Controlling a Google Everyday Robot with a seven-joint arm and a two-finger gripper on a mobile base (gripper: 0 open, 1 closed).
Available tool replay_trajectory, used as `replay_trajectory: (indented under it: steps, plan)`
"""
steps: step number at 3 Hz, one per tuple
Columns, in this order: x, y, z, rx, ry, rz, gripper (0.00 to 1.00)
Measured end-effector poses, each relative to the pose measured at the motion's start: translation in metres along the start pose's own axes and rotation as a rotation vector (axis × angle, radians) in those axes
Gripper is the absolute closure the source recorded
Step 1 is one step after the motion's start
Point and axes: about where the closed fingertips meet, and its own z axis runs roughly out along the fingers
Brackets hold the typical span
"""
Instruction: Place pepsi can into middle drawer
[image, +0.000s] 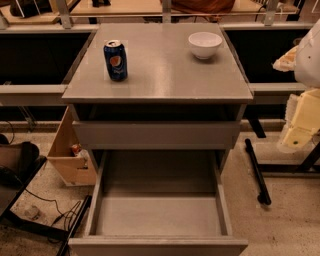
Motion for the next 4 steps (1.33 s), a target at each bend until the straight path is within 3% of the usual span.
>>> replay_trajectory:
  steps: [1, 2, 3, 4]
  plan:
    - [0.000, 0.000, 0.000, 0.000, 0.000, 0.000, 0.00]
    - [-0.011, -0.020, 0.014, 0.006, -0.057, -0.014, 0.00]
    - [-0.038, -0.060, 0.048, 0.016, -0.205, -0.029, 0.00]
    - [-0.084, -0.096, 0.102, 0.014, -0.436, -0.016, 0.00]
